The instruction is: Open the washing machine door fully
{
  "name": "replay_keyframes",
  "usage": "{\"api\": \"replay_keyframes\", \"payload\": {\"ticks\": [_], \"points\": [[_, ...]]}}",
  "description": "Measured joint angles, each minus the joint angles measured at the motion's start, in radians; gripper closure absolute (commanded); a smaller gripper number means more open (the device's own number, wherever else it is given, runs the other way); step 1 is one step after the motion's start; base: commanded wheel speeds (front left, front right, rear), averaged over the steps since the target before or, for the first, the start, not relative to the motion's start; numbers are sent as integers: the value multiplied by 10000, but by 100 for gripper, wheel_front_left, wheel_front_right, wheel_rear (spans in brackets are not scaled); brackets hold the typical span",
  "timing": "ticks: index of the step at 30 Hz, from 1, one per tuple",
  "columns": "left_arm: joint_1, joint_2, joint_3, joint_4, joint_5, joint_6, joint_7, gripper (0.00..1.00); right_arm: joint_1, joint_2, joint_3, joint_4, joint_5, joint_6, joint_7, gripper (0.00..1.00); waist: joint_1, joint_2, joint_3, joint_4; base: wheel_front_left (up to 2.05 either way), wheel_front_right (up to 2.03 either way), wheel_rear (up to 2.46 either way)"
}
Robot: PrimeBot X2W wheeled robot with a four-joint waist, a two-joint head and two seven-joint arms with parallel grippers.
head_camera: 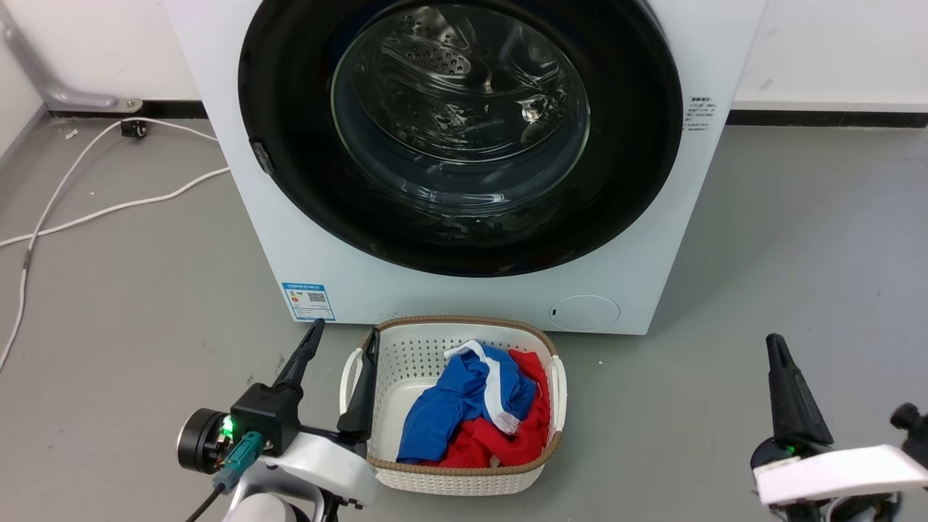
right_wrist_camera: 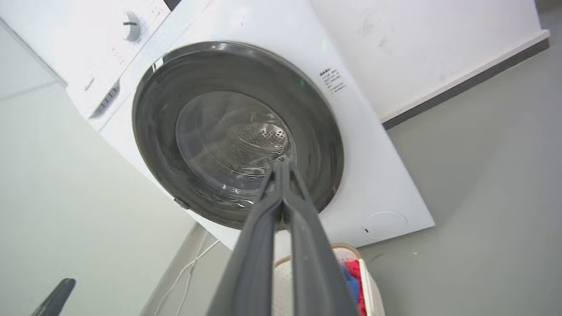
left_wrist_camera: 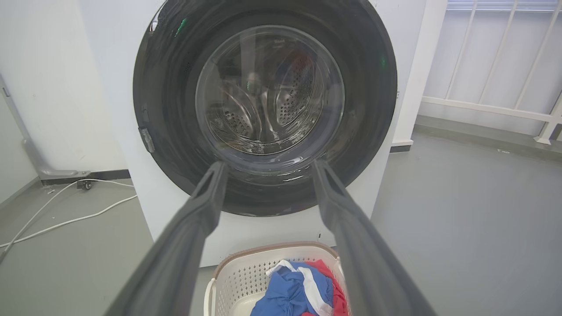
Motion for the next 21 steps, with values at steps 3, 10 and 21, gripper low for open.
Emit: {"api": "replay_keyframes", "payload": {"ticks": [3,10,21], "points": [[1,-10,-4,-36,2,-2,0,0,-103,0,134,69,1714,0,-192,100,0,0,5,-3,0,0,0],[-14,-54,-6,-190,17,-4,0,0,-536,10,192,134,6961,0,-424,100,0,0,162,8,0,0,0],[-568,-151,136,-959,171,-13,0,0,-2689,-968,-1536,481,9986,-2,570,100,1,0,1487,12,0,0,0]]}}
